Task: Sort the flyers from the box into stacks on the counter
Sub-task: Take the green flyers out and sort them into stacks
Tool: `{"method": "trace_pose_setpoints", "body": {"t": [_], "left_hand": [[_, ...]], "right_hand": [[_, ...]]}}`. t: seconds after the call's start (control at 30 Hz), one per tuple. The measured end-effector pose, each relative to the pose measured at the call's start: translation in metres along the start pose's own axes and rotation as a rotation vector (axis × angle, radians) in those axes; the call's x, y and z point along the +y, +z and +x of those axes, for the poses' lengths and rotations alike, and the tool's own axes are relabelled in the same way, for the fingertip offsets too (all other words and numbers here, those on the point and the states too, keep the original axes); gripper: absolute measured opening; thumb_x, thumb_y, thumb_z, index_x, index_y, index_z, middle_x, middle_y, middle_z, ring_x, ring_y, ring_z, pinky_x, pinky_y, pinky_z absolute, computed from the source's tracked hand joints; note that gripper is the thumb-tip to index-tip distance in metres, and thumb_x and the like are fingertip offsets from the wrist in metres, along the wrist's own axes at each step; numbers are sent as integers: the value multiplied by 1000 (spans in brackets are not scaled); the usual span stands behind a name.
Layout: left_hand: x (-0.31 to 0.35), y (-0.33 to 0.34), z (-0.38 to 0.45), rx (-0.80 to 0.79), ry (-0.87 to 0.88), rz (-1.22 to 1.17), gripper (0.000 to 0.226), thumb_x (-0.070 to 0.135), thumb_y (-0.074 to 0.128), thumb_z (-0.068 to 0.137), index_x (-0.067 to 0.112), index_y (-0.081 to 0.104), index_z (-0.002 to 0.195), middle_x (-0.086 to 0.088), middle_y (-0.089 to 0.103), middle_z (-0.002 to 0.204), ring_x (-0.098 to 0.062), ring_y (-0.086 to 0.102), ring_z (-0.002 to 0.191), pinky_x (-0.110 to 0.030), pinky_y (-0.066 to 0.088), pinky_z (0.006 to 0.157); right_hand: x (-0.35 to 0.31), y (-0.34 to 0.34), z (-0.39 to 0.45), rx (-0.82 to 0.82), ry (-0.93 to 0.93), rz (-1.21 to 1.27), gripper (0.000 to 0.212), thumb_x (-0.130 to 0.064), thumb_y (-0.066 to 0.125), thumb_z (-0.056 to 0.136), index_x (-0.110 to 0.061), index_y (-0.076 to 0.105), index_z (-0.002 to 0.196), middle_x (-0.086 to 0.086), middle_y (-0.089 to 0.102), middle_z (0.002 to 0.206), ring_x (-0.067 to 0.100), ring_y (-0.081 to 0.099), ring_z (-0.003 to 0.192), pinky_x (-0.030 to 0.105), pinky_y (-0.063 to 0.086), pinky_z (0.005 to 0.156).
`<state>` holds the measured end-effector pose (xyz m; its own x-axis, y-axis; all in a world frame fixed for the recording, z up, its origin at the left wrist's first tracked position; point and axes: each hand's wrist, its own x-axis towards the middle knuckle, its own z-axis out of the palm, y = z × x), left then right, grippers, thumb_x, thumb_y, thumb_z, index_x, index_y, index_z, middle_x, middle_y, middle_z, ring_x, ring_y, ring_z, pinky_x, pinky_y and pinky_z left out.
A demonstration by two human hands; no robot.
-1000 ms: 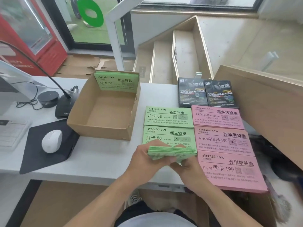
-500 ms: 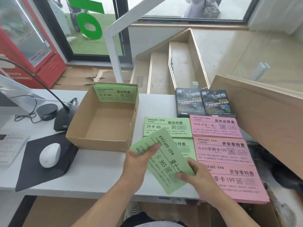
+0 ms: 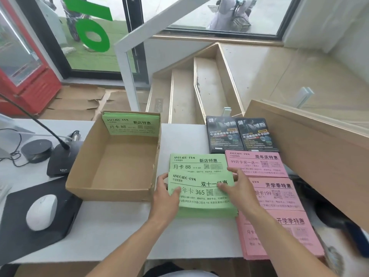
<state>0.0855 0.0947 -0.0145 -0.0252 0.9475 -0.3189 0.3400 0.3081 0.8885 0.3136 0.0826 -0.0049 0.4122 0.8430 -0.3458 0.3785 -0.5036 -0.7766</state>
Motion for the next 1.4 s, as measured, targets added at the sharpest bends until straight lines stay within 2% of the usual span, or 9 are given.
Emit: {"method": "trace_pose_setpoints", "body": {"t": [0.13, 0.27, 0.4, 0.53, 0.63, 0.93, 1.1, 1.27, 1.4], "left_hand": [[-13, -4, -2, -52, -15, 142, 43, 21, 60, 100, 31, 41, 137, 12, 66, 115, -10, 63, 103, -27, 46, 78], [-15, -11, 0, -113, -34, 232, 43, 26, 66, 95, 40, 41, 126, 20, 65, 112, -9, 62, 104, -28, 46, 80], [-20, -15, 0, -153, -27, 292, 49, 28, 70, 90, 51, 38, 118, 19, 63, 118, -9, 60, 110, -33, 49, 88], [-22, -16, 3, -160, -25, 282, 52, 21, 73, 90, 48, 41, 121, 15, 63, 115, -12, 61, 106, -31, 47, 81], [-25, -15, 4, -138, -27, 282, 54, 21, 74, 89, 44, 44, 128, 12, 63, 115, -14, 60, 106, -34, 49, 85], [-31, -4, 2, -154, -9, 387, 58, 33, 71, 89, 39, 43, 139, 6, 43, 130, -21, 52, 124, -36, 44, 104], [-20, 13, -5, -122, -139, 168, 96, 35, 65, 96, 21, -3, 163, 3, 18, 167, -18, 20, 153, -36, 22, 121], [-23, 19, -3, -126, -160, 70, 86, 33, 62, 98, 25, 6, 163, 6, 20, 167, -17, 24, 152, -41, 24, 123], [-26, 18, -2, -137, -151, 75, 87, 34, 63, 97, 26, 7, 163, 7, 22, 167, -17, 27, 151, -42, 26, 123]], "right_hand": [[7, 16, -4, 75, -116, -220, 70, -22, 81, 84, -27, 46, 144, -1, 57, 135, 20, 56, 123, 41, 48, 103], [5, 19, -12, 178, -213, -516, 67, -36, 74, 88, -29, 42, 146, -4, 50, 133, 20, 60, 109, 38, 50, 84], [14, 19, -15, 245, -279, -719, 60, -43, 70, 88, -30, 48, 142, -4, 49, 131, 19, 51, 118, 37, 39, 100], [20, 22, -9, 47, -383, -836, 61, -45, 51, 96, -36, 32, 154, -4, 26, 163, 20, 20, 150, 40, 8, 123], [18, 23, -1, -105, -442, -885, 60, -54, 38, 102, -36, 25, 157, -7, 20, 166, 17, 8, 154, 40, -10, 124], [37, 23, -10, -100, -441, -969, 64, -60, 22, 102, -30, 24, 159, -6, 22, 165, 17, 10, 153, 38, -10, 123], [42, 32, -19, -67, -533, -976, 62, -52, 23, 104, -18, 46, 150, 4, 38, 160, 27, 28, 150, 39, 1, 121], [53, 38, -23, -201, -552, -915, 80, -67, -14, 91, -29, -2, 161, -12, -15, 165, 12, -24, 151, 38, -13, 123], [56, 35, -21, -211, -562, -891, 92, -76, -24, 82, -31, -5, 160, -14, -16, 165, 8, -29, 149, 36, -15, 122]]}}
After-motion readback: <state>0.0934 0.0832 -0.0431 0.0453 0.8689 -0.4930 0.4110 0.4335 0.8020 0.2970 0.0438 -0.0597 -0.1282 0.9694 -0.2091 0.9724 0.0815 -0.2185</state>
